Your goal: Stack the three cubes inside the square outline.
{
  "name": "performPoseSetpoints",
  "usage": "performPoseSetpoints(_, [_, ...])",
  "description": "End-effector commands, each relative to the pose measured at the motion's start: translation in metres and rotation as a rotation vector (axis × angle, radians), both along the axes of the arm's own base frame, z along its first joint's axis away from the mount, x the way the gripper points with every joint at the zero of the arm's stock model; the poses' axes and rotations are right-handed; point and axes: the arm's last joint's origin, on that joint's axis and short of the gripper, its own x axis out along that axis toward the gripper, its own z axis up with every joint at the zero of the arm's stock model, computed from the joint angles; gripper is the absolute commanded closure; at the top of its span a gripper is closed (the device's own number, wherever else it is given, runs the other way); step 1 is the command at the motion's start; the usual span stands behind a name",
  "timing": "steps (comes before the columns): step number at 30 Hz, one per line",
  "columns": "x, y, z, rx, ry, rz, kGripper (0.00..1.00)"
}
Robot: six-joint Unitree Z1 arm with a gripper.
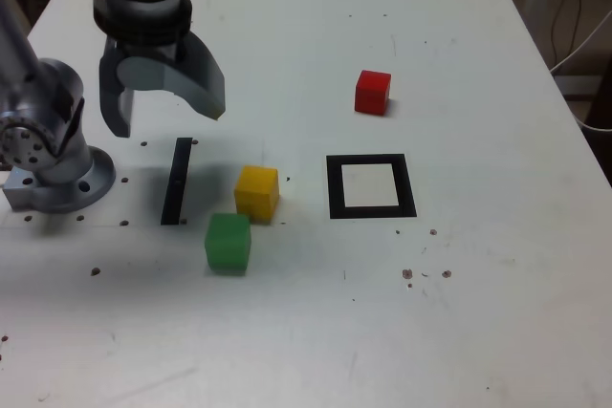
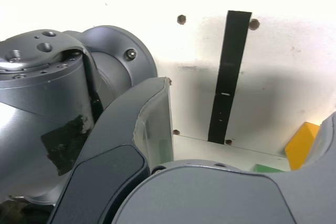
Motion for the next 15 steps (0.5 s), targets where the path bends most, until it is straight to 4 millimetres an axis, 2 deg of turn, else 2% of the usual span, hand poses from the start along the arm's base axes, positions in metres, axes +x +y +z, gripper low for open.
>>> performPoseSetpoints(1, [0.001,0.000,0.003,0.006,-0.017,-0.003,0.01])
performPoseSetpoints(9, [0.015,0.002,0.010,0.016,-0.042,-0.038,0.03])
performPoseSetpoints(15, [0.045,0.010,0.029,0.026,-0.074,-0.106,0.03])
